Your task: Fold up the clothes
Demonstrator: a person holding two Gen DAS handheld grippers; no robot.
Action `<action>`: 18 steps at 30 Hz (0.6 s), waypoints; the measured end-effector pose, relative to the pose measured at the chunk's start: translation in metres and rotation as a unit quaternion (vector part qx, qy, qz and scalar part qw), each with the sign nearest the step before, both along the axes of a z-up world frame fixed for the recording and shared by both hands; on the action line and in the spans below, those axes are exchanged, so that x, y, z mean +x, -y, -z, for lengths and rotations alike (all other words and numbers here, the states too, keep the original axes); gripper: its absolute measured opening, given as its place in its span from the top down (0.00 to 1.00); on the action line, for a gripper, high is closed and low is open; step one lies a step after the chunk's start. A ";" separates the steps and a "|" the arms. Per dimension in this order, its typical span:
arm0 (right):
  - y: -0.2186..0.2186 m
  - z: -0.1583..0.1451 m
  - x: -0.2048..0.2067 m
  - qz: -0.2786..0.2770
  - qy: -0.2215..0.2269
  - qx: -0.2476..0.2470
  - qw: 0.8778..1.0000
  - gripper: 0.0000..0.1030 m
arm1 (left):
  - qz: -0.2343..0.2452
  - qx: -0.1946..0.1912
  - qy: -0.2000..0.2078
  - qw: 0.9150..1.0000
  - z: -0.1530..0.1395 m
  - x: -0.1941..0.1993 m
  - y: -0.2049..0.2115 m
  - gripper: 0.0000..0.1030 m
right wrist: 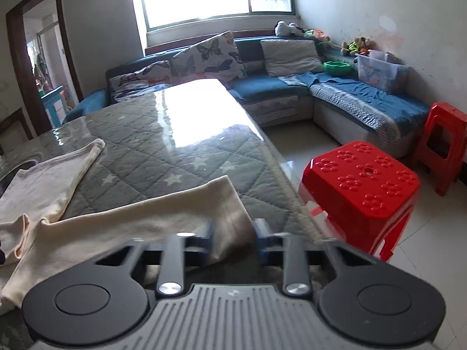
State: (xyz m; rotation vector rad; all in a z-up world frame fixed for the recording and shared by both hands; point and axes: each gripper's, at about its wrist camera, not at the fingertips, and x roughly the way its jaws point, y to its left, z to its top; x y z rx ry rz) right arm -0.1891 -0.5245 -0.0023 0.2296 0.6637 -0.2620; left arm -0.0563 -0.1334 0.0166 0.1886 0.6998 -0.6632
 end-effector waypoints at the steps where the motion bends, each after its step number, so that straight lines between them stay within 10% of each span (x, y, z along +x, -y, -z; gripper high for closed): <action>1: -0.001 -0.003 -0.001 -0.001 0.004 0.001 1.000 0.85 | 0.000 0.001 -0.001 1.000 0.001 0.000 0.001 0.59; 18: -0.076 -0.113 0.004 -0.146 0.116 0.013 0.982 0.92 | -0.043 -0.027 0.024 0.998 -0.016 -0.004 -0.043 0.55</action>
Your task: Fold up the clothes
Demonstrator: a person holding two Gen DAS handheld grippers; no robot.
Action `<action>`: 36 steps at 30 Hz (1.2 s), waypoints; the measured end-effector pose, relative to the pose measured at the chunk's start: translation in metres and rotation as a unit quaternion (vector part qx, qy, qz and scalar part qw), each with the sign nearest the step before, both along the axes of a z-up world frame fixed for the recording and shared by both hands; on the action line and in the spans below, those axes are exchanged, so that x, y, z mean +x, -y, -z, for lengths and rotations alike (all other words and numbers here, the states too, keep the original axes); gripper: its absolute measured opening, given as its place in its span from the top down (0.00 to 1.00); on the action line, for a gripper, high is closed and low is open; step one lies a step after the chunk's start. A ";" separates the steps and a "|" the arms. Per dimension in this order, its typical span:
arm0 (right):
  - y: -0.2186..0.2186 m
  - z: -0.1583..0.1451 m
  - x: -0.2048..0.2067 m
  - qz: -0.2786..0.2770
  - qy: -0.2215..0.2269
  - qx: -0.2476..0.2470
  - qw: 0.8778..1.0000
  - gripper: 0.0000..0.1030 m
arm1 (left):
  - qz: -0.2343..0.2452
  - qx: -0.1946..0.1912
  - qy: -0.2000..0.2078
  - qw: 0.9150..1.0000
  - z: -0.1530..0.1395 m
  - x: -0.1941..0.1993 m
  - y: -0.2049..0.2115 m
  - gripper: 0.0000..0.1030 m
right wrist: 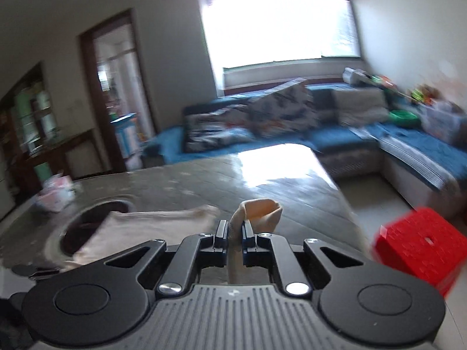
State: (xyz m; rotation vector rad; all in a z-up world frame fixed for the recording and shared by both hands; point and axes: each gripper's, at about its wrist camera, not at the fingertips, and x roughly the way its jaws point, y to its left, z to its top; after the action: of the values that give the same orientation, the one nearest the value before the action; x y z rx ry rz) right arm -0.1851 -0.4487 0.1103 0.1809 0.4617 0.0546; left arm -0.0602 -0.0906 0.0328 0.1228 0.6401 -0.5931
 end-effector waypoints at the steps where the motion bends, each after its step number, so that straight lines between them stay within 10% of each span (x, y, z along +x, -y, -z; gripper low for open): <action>1: -0.011 -0.004 0.005 -0.016 0.003 -0.003 1.000 0.92 | -0.011 -0.004 0.003 1.000 -0.003 0.000 -0.010 0.55; 12: -0.149 -0.016 0.059 -0.197 -0.003 -0.049 0.979 0.92 | -0.125 -0.031 0.019 0.991 -0.010 -0.011 -0.113 0.53; 22: -0.241 0.035 0.079 -0.304 -0.064 -0.074 0.948 0.91 | -0.166 -0.040 0.002 0.985 -0.001 -0.012 -0.148 0.53; 36: -0.174 0.053 0.042 -0.247 -0.119 -0.101 0.956 0.83 | -0.086 -0.043 0.017 0.995 -0.007 -0.015 -0.113 0.55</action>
State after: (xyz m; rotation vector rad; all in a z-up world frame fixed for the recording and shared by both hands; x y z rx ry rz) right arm -0.1428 -0.2748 0.0569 -0.1350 0.7412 0.4793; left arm -0.0749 0.0219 0.0396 -0.0040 0.5853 -0.4511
